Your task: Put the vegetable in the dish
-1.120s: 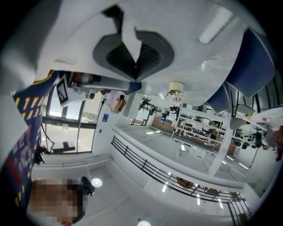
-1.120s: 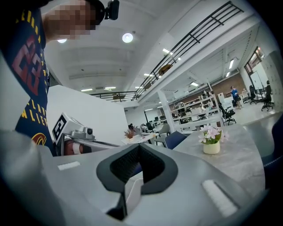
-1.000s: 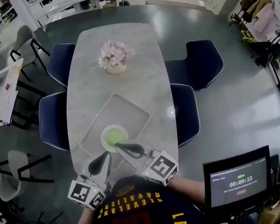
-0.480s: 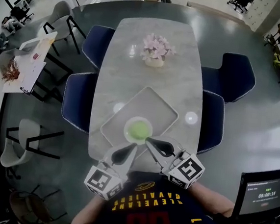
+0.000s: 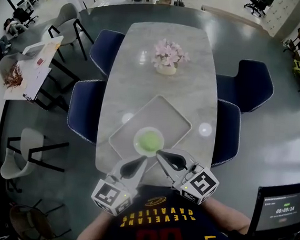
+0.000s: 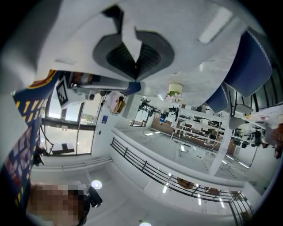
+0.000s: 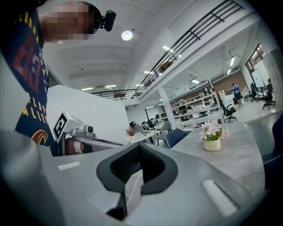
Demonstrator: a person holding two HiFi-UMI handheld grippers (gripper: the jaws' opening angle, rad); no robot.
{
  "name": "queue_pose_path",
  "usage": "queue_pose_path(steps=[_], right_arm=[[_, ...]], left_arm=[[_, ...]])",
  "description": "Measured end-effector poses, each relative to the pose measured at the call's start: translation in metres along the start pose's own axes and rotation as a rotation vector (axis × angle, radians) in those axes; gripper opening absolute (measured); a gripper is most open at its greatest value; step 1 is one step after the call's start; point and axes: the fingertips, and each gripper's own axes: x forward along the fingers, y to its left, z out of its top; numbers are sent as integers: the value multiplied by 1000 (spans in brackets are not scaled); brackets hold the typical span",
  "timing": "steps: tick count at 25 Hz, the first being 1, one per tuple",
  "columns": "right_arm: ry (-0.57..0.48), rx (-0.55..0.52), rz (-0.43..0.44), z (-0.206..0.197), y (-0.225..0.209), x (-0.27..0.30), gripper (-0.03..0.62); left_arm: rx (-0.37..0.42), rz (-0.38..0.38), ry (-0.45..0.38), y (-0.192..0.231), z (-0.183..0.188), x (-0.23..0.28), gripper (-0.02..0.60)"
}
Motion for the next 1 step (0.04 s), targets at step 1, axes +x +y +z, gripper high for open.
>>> queue_pose_path(steps=[1], right_arm=[[2, 2, -1, 0, 0, 0, 6]], left_arm=[[0, 0, 0, 0, 0, 0, 2]])
